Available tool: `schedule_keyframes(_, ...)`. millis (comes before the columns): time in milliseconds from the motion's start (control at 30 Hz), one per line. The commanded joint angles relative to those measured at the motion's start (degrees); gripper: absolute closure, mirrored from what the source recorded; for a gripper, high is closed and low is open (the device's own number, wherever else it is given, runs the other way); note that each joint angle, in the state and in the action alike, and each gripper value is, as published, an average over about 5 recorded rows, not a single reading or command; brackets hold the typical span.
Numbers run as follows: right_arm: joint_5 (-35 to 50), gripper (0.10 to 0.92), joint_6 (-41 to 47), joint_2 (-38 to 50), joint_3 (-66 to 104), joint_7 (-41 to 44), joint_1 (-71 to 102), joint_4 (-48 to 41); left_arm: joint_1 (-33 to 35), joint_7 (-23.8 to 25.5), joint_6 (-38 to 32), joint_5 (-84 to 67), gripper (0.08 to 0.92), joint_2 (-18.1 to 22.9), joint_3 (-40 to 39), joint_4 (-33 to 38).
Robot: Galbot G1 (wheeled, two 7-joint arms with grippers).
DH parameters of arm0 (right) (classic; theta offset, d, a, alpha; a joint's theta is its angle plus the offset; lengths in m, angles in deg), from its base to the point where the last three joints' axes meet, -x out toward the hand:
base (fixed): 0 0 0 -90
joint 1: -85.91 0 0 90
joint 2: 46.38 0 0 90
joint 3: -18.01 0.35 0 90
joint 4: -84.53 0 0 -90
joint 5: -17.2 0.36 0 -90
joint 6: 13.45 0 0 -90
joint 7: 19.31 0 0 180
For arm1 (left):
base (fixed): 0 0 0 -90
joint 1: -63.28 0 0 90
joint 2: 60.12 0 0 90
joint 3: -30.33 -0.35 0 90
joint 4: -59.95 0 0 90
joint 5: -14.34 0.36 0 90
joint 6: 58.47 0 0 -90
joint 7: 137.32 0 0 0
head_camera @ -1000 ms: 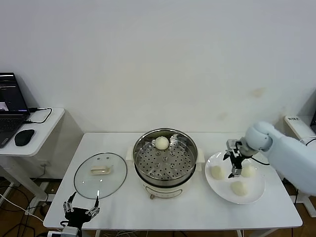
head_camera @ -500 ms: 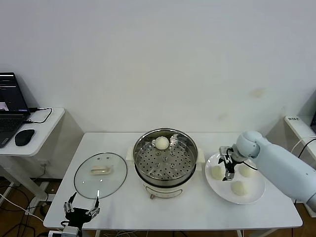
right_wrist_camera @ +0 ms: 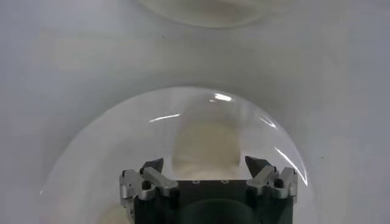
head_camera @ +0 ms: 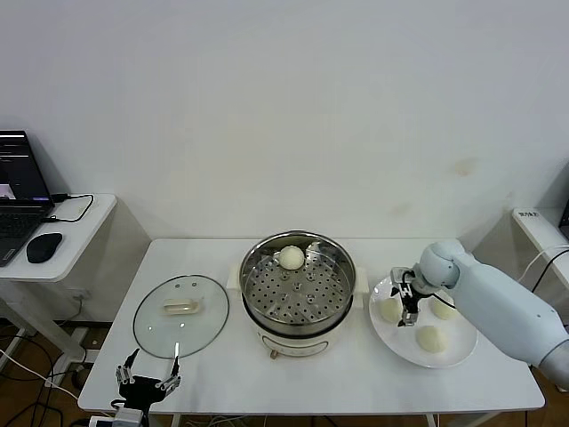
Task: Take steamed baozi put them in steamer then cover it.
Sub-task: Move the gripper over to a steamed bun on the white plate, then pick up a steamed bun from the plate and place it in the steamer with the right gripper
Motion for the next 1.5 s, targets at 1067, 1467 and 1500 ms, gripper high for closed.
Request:
schedule_keyframes(1067,18.29,0.448,6.61,10.30,-12.18,7.94,-24.80,9.19,-0.35,-0.08,-0.05,-0.34,0.177,-0.32,-0.04,1.58)
schedule_keyframes(1467,32.75,0.448,12.82,2.32,-27.27,11.46,-47.17,14.34,0.24,0.07,0.17,-0.72,0.177,-0.81,0.29,4.54)
schedule_keyframes(1500,33.00,0.448,13.11,1.03,-27.78,11.45,-47.51,14.13,0.26,0.06,0.18,-0.73,0.177,-0.80,0.28,4.62)
